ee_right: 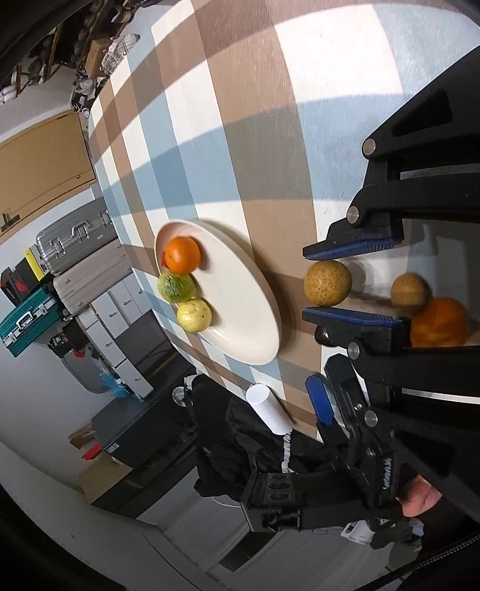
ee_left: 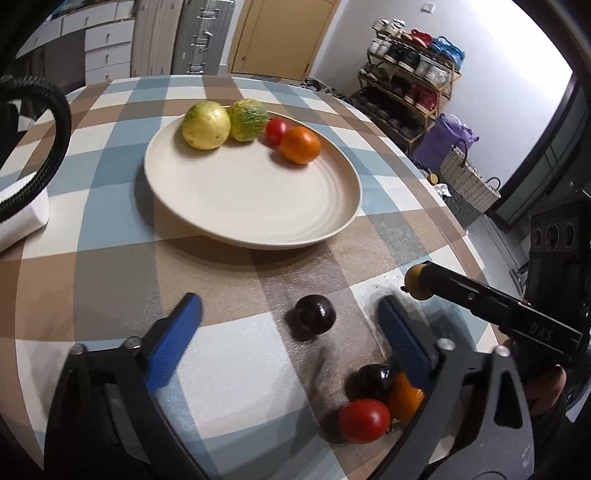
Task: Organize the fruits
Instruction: 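Grasp a dark plum with the left tool while the right tool carries the kiwi toward the plate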
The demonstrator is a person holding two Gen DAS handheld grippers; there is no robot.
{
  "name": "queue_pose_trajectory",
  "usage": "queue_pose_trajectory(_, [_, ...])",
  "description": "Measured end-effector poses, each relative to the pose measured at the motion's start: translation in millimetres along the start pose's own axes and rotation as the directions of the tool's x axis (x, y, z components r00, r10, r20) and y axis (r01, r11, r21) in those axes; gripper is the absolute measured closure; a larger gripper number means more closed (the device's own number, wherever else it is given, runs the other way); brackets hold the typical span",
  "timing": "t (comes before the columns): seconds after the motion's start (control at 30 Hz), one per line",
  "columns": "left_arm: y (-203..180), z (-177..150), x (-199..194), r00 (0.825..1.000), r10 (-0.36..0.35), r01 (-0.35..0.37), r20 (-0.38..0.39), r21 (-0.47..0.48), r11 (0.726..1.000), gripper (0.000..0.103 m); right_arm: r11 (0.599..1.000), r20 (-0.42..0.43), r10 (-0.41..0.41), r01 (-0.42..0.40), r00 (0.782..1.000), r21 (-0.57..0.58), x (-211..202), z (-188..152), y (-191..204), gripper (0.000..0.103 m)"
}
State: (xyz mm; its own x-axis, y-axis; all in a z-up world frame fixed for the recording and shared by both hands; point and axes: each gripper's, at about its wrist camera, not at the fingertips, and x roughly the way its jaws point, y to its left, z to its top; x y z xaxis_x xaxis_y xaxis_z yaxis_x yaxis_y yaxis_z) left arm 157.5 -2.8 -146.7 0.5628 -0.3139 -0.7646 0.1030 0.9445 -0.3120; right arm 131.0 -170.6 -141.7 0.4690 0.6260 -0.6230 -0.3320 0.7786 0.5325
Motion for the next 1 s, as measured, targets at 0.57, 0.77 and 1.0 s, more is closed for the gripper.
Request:
queue_pose_trajectory(0.57, [-1.8,0.5,12.7,0.995,-0.077,0.078,-0.057,0.024,0.997,0.079,0.999,0.011,0.028,-0.029,1.000,0.023,-9.6,-4.2,-6.7,0.076])
queue_pose_trajectory(0.77, [-1.3,1.1,6.4,0.995,-0.089,0.090,-0.034,0.024,0.996,0.081,0.999,0.008,0.031,-0.031,0.999,0.021,-9.0,-5.1,-5.8,0.076])
queue_pose_trajectory(1.0, [10.4,10.8,-15.5,0.995,-0.100,0.100,0.024,0.016,0.995,0.081,0.999,0.003,0.029,-0.029,1.000,0.014,-6.7,-3.0,-3.2,0.076])
